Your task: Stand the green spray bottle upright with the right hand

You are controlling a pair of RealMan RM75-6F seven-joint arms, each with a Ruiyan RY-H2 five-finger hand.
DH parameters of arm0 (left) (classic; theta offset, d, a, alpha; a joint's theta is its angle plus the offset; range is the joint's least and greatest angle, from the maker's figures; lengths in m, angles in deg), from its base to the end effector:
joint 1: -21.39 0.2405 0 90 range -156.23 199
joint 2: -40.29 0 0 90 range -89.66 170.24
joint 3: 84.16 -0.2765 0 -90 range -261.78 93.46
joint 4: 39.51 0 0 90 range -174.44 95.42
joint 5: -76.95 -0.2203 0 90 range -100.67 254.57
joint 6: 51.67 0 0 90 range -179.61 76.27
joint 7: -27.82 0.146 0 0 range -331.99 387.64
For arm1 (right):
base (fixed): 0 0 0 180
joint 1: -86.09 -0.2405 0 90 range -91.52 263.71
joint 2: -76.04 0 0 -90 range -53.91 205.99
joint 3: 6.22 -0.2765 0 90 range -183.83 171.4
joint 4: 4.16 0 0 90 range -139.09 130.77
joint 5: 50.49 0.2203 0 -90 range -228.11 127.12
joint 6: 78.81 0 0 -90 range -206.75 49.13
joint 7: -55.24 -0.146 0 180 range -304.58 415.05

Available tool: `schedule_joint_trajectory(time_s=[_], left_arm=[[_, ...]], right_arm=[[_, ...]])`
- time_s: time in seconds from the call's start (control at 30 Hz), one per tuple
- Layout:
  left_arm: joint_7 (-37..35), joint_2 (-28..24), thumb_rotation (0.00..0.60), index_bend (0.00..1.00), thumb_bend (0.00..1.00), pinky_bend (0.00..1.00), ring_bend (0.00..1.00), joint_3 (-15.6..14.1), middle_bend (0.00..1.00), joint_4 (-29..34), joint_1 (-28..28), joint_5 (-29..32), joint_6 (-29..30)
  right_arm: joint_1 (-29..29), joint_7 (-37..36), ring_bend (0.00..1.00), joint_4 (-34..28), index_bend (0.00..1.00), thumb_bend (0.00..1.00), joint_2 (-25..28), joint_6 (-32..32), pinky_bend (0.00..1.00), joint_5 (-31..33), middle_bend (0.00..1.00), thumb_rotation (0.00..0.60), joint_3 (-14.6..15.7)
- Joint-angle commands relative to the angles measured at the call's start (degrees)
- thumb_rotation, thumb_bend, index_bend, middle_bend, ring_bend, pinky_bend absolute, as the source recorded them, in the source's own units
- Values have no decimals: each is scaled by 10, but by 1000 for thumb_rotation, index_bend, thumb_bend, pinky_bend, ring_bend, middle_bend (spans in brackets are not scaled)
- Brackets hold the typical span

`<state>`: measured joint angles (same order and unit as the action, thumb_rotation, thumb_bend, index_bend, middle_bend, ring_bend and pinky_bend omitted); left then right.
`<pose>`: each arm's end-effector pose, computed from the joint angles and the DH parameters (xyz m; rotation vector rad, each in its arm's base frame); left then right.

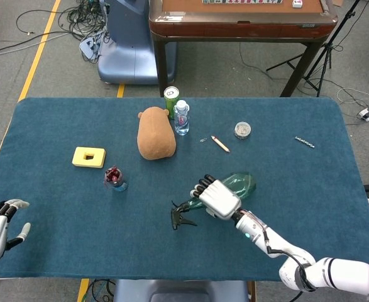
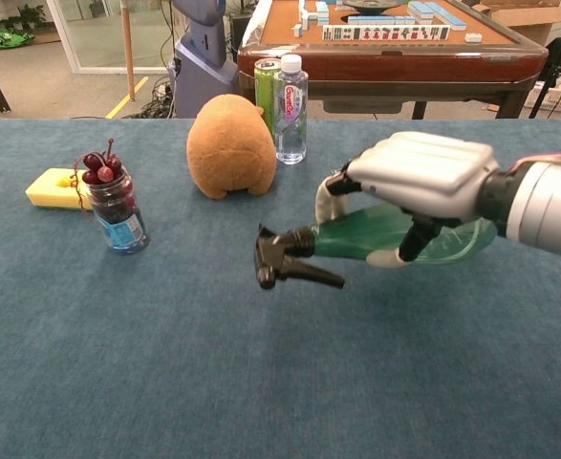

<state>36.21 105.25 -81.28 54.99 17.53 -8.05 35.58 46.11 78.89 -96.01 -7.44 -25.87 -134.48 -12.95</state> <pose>-0.3276 0.1790 0.1560 -1.3727 -0.8240 -0.8358 -0.1405 -0.3152 -0.0188 2.1732 -0.5792 0.9510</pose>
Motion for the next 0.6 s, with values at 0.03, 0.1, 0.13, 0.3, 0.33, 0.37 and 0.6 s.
schedule_joint_trajectory(time_s=[0.03, 0.1, 0.13, 0.3, 0.33, 0.37, 0.6], left_arm=[[1, 0, 600, 348, 343, 251, 262, 0, 306, 0, -1, 0, -2], [2, 1, 600, 348, 344, 251, 262, 1, 306, 1, -2, 0, -3], [2, 2, 600, 348, 343, 251, 262, 1, 306, 1, -3, 0, -4], [7, 3, 600, 348, 344, 251, 262, 1, 306, 4, -6, -3, -6], [8, 3, 600, 348, 343, 251, 262, 1, 306, 5, -6, -3, -7], [10, 3, 600, 348, 343, 251, 262, 0, 306, 6, -7, -3, -8], [13, 2, 600, 348, 343, 251, 262, 0, 306, 10, -8, -3, -9]], right_arm=[[34, -108, 251, -14, 561, 407, 25, 54, 231, 24, 403, 600, -24], [46, -166, 251, -20, 564, 407, 34, 69, 231, 27, 403, 600, -29], [54, -204, 251, -22, 565, 406, 40, 79, 231, 28, 403, 600, -32], [83, -371, 250, -18, 565, 407, 55, 114, 231, 23, 406, 600, -38], [88, -403, 250, -17, 565, 407, 57, 117, 231, 22, 406, 600, -38], [93, -444, 250, -16, 565, 407, 62, 117, 231, 22, 407, 600, -37], [114, -652, 251, 26, 565, 409, 70, 134, 231, 4, 410, 600, -34]])
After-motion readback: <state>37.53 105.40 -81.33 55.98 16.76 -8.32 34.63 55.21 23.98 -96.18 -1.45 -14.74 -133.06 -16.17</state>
